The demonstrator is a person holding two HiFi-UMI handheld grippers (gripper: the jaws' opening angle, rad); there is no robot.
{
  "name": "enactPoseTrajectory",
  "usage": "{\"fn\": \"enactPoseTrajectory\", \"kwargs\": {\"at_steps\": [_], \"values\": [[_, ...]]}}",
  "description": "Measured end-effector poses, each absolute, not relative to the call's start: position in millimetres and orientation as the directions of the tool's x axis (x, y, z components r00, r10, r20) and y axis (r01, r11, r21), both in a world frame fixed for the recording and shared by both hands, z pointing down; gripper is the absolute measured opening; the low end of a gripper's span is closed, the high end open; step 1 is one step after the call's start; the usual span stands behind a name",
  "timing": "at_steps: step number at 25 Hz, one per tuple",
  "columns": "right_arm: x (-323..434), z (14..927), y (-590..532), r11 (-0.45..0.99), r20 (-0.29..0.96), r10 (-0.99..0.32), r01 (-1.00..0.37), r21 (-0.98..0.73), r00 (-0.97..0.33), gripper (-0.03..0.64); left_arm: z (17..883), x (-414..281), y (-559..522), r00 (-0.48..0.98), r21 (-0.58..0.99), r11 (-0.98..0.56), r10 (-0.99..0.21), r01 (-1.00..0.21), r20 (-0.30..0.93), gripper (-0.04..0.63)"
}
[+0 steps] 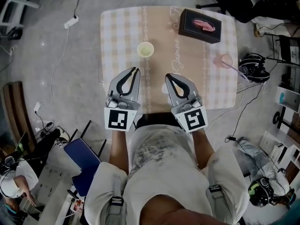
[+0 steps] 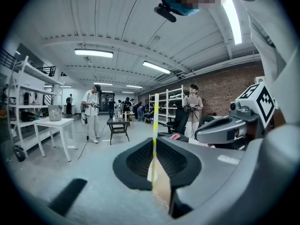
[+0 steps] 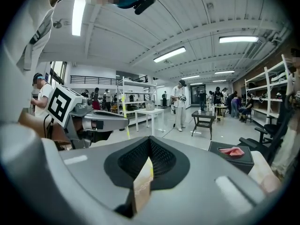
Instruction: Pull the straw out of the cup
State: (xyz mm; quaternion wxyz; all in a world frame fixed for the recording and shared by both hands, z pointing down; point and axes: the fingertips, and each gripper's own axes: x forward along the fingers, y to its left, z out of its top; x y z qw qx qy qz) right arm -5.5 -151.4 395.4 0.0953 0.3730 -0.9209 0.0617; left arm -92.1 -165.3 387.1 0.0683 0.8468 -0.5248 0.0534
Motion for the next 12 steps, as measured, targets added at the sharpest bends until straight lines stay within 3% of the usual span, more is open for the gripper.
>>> {"fn": "enactPoseTrajectory", "kwargs": {"at_steps": [12], "values": [[-9.4,402.5,-146.0,0.727,0.234,-0.657,-0.684,-0.053,-0.716,0.008,392.7,-92.6,-156.0,0.454,0.061,-0.450,-0.876,-0.891,0.164,0.031]]}}
